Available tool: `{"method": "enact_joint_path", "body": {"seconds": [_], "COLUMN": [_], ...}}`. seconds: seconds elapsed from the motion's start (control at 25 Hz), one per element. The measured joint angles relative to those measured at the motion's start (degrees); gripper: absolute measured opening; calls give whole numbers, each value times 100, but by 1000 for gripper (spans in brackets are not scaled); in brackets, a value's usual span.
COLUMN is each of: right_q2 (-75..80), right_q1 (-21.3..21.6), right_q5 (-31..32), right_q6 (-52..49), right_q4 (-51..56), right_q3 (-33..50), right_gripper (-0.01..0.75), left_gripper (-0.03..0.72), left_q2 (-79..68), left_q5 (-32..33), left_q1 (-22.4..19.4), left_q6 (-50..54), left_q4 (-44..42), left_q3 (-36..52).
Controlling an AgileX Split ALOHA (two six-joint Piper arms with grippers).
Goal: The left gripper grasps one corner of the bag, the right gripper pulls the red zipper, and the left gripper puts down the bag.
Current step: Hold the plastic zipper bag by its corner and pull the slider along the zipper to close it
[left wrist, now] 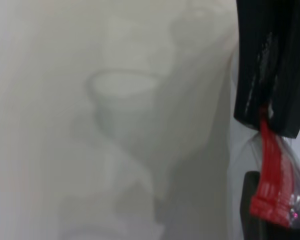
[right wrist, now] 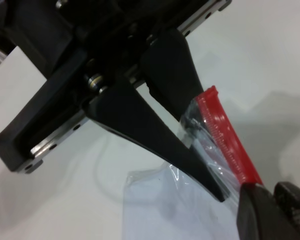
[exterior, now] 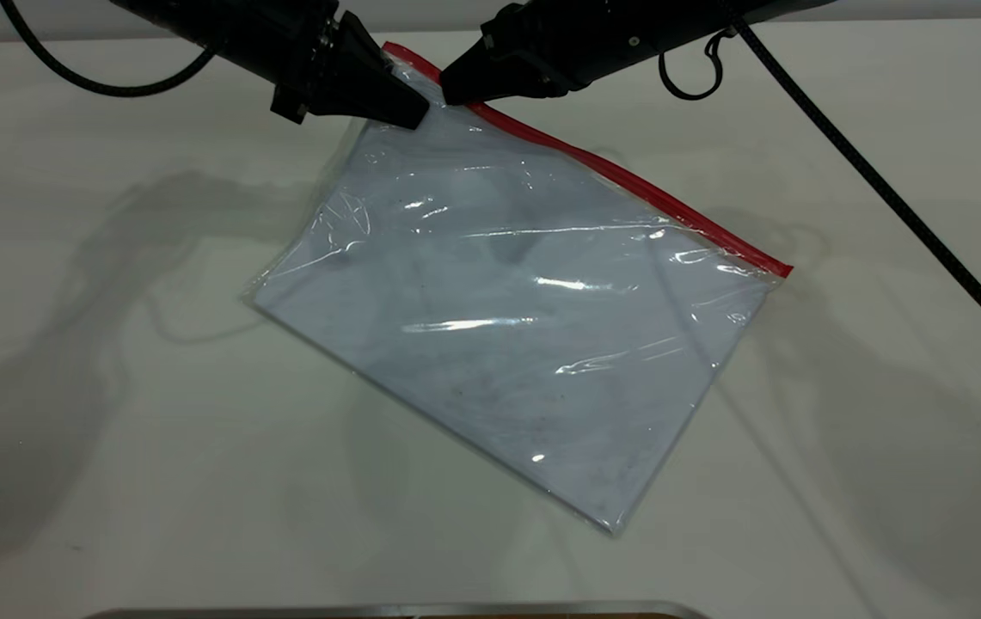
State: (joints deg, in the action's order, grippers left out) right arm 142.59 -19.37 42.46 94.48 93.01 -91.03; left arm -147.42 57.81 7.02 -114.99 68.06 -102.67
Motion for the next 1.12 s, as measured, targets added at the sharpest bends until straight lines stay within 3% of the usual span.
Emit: {"method": "enact_joint_path", "body": {"seconds": [0.28,0.68,1.12], "right_q2": [-28,-76,-110], "right_q1": [60,140,180], "right_q5": [209,240,-280], "right_q6": [0,0,-412], "right_q4": [-48,12,-1226], "right_q3": [-31,-70,-114], "right_gripper": [35,35,35], "left_gripper": [55,55,55], "left_q2": [-6,-16,-74], "left_q5": [525,803,831], "left_q1": [-223,-452,-630], "left_q6": [-151,-275,-375], "left_q4": [436,1083,1572], "left_q3": [0,5,11]}}
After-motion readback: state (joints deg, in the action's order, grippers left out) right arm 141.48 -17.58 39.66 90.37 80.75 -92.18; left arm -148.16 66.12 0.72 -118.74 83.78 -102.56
